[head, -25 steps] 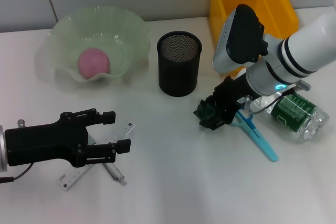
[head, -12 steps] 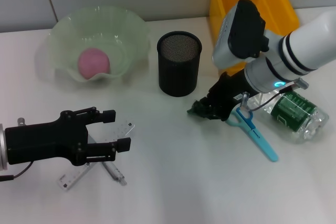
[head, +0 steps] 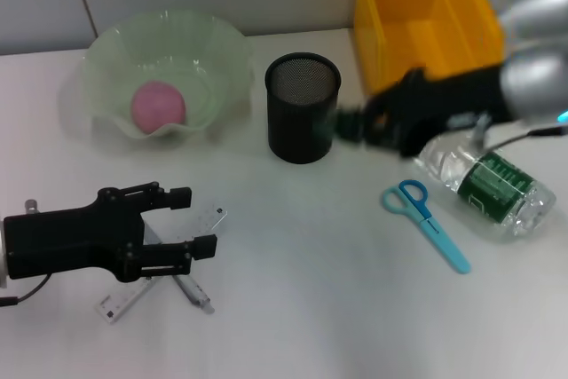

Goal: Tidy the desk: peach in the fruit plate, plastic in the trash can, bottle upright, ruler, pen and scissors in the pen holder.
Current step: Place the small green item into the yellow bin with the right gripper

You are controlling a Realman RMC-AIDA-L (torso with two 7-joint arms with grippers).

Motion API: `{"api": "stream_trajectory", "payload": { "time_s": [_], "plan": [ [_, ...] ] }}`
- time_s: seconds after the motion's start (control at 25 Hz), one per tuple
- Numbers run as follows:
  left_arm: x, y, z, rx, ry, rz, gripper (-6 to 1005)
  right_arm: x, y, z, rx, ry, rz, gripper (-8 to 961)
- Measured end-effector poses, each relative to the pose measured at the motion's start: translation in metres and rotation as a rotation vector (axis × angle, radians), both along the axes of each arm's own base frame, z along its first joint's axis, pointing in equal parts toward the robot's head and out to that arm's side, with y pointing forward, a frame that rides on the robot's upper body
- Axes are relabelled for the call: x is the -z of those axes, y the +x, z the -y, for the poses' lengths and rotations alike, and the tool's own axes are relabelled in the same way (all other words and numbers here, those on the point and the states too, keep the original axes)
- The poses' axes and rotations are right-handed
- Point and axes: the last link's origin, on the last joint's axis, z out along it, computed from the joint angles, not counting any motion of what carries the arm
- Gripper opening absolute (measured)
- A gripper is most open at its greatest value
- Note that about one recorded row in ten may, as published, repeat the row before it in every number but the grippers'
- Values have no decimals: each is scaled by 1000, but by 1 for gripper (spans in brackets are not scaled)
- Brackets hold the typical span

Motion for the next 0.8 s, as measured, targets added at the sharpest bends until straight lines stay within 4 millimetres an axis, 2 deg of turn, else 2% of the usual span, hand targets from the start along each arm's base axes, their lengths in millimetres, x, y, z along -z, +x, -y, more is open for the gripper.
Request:
{"api": "stream_trajectory", "payload": {
  "time_s": [0.12,0.28,0.36,0.44,0.64,0.8],
  "plan": [
    [1,-1,1,4,-3,-10,846,-31,8,0,-21,137,-223,151],
    [3,-1,2,10,-11,-16,846,-63,42,-16,67,401,-468,135],
    [3,-1,2,10,-11,-16,846,-70,59,-24,127,494,-528,128],
    [5,-1,3,14,-18,-15,846,-71,71,-33,185,555,-533,124],
    [4,0,5,16,-22,-8,846,-55,78,-57,252,572,-363,127],
    [4,0,5,14,-23,-6,846,-39,80,-76,319,558,-228,293]
  ]
}}
